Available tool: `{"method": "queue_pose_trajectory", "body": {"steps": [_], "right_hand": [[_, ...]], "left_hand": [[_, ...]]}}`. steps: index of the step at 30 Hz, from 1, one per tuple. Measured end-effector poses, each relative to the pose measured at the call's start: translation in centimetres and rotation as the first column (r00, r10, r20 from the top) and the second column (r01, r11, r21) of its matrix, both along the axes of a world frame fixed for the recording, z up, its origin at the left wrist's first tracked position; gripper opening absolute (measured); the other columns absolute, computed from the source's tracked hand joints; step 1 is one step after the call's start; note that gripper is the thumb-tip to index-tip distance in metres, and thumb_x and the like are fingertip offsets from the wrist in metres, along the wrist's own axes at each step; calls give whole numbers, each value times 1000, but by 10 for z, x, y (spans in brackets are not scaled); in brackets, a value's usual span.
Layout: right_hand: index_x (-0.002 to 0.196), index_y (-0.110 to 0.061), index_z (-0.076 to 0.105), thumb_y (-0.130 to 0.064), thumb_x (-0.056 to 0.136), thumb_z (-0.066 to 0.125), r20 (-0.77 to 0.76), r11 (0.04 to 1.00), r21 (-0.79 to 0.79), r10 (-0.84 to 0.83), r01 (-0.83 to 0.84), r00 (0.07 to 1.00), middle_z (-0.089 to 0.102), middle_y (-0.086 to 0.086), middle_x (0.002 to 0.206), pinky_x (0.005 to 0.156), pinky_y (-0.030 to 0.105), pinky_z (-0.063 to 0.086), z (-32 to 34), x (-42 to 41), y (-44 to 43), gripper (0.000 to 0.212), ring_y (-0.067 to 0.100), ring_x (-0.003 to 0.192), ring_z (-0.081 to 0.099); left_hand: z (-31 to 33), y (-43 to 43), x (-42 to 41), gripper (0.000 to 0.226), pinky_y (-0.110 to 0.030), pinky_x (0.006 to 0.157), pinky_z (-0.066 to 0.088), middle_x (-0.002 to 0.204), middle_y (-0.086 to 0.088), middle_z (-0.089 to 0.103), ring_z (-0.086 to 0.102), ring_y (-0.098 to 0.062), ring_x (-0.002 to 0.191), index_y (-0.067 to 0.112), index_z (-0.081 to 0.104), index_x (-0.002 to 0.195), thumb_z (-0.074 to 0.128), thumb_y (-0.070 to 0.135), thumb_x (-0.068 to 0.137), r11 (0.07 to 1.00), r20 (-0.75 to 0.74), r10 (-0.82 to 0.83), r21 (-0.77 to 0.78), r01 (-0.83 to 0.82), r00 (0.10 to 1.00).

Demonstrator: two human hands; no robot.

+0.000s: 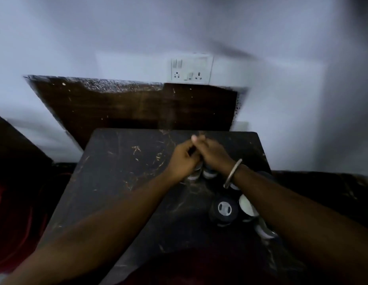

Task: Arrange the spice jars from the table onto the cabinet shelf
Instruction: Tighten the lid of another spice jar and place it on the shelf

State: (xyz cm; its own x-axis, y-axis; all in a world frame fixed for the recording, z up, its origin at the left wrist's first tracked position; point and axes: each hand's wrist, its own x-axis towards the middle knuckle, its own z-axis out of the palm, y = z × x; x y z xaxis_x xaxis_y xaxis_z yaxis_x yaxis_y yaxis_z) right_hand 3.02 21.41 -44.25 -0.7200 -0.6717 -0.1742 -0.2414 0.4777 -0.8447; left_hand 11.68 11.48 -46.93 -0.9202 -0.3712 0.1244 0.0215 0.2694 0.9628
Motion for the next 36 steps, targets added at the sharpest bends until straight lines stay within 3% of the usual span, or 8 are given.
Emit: {"method": "queue_pose_trajectory", "body": {"steps": [2,5,8,11,19,27,30,36], "right_hand": [[95,-20,70,-43,104,48,-21,987,154,56,-52,998,71,3,96,83,31,47,-37,-7,14,33,19,93,66],[127,-3,64,-15,99,55,-166,932,333,205,-140,965,66,18,127,104,38,45,-68,-22,17,31,31,120,61],[150,-5,41,-20,95,61,-236,830,514,380,-217,894,41,20,156,122,45,27,-85,-28,11,61,39,148,33],[161,-15,16,-35,95,60,-207,719,652,475,-241,855,5,24,168,127,52,15,-105,-29,8,81,44,156,5],[162,-22,13,-36,98,57,-218,693,674,516,-254,829,8,22,169,127,49,13,-112,-31,7,80,42,156,9],[135,-17,63,-8,95,64,-165,999,-42,18,-26,986,65,1,139,116,38,42,-54,-41,16,41,13,132,57],[130,-14,65,-1,93,65,-6,928,-367,-72,64,997,72,0,125,108,38,51,-23,-41,11,39,11,121,66],[131,-15,62,-14,98,59,122,699,-709,-6,91,993,68,7,131,102,40,55,35,-16,-3,33,23,125,64]], "left_hand": [[-38,-1,6,42,-34,95,56,121,-4,70,67,-13,109,9,63,129,61,0,89,992,114,-48,-107,61,992],[-67,-12,8,52,-2,88,42,123,4,65,62,-10,112,17,59,132,66,26,81,965,279,-4,-252,78,960],[-86,-34,-8,79,-31,119,28,160,-11,34,33,-28,147,12,32,154,70,32,88,883,496,112,-447,142,861],[-90,-44,-30,95,-48,123,22,168,-10,10,12,-33,154,17,14,160,73,34,87,883,577,141,-441,162,805],[-107,-26,-47,61,-38,104,46,133,-11,55,56,-29,121,14,55,137,77,26,81,848,476,50,-485,215,878],[-54,-47,-32,44,-33,91,58,117,2,69,68,-14,107,17,62,126,74,13,84,999,217,36,26,-42,976],[-1,-51,-30,48,-20,78,59,113,1,69,70,-8,100,18,61,124,80,16,80,983,43,96,153,-101,994],[78,-35,-14,43,-34,74,58,101,-13,69,70,-22,86,6,64,115,80,18,77,844,-167,225,526,-106,960]]}}
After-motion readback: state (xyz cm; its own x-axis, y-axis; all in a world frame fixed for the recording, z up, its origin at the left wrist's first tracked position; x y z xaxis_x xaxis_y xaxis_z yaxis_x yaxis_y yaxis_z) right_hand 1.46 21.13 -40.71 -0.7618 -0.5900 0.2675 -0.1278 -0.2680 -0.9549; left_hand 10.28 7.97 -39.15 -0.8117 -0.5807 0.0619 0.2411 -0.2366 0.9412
